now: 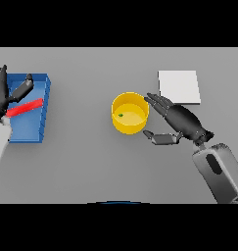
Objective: Pick up the red beaker and tilt it to pour out 1 green nut into yellow bowl. Pick up the yellow bowl and place it on the metallic measuring scale.
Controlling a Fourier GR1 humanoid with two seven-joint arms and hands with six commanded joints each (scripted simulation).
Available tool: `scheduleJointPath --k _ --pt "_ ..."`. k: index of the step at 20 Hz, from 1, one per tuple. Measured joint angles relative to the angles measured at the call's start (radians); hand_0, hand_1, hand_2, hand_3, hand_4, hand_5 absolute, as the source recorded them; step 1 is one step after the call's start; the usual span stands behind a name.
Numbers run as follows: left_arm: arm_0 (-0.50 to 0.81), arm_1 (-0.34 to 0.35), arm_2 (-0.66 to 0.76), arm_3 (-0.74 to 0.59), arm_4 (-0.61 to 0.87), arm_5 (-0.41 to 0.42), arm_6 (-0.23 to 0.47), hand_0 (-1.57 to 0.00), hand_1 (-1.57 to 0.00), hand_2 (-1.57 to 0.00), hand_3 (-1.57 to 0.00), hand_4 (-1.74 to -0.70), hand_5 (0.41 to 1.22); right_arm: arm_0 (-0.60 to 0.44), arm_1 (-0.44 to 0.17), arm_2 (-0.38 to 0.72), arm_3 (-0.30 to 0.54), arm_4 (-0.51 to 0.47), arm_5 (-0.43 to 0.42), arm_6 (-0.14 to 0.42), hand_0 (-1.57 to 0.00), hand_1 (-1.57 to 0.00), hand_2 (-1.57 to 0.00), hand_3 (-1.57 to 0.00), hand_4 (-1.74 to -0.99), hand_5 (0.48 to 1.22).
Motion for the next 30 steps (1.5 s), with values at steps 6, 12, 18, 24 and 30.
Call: scheduleJointPath --k 6,12,18,24,30 --pt "-0.004 0.011 0.002 0.002 0.003 -0.010 0.011 0.00 0.00 0.00 0.00 -0.74 0.702 -0.196 -0.077 0.149 0.107 0.167 0.094 -0.070 0.00 0.00 0.00 0.00 -1.223 0.703" --pt "0.014 0.019 0.003 -0.025 0.011 -0.018 0.013 0.00 0.00 0.00 0.00 -0.75 0.701 -0.313 -0.066 0.260 0.232 0.249 0.168 -0.122 0.00 0.00 0.00 0.00 -1.221 0.722" --pt "0.015 0.025 0.006 -0.014 0.007 -0.013 -0.008 0.00 0.00 0.00 0.00 -0.74 0.699 -0.394 0.003 0.323 0.333 0.280 0.214 -0.108 0.00 0.00 0.00 0.00 -1.255 0.733" --pt "0.022 0.037 0.016 -0.016 0.019 -0.022 -0.012 0.00 0.00 0.00 0.00 -0.74 0.699 -0.461 0.030 0.348 0.423 0.301 0.237 -0.103 0.00 0.00 0.00 0.00 -1.265 0.740" --pt "0.017 0.034 0.013 -0.008 0.016 -0.023 -0.008 0.00 0.00 0.00 0.00 -0.75 0.700 -0.471 0.058 0.358 0.481 0.292 0.283 -0.094 0.00 -0.01 -0.04 -0.10 -1.293 0.776"
